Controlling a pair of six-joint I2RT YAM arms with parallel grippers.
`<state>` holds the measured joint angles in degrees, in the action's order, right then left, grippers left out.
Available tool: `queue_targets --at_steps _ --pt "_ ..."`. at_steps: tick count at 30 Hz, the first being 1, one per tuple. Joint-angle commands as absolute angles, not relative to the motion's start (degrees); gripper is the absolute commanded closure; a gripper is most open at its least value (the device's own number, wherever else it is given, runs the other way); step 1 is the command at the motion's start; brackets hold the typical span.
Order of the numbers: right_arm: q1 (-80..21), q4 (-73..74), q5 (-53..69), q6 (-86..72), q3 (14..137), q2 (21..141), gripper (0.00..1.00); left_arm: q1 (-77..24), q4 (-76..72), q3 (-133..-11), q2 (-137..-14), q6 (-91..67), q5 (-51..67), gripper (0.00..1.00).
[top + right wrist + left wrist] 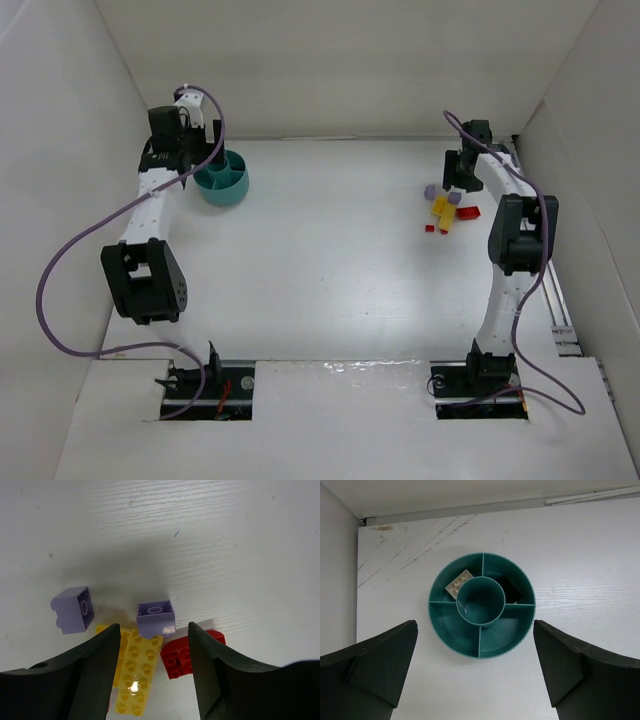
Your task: Sort the legos into containers by color
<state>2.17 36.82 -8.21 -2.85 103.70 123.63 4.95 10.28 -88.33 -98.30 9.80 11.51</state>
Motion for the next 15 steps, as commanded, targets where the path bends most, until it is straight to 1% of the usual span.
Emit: queue_targets --at_steps 1,12,15 --pt "2.3 37.5 -8.4 -3.1 104.6 123.5 0.38 5.0 9.2 -91.6 -97.6 9.6 11.1 0.00" --pt "3.3 38.1 -7.8 -2.0 104.6 125.6 0.38 5.0 10.3 -91.6 -97.6 9.6 11.1 0.00" --pt "3.3 38.1 -7.3 -2.0 104.6 125.6 0.41 5.0 10.3 -91.1 -97.6 9.6 11.1 0.00"
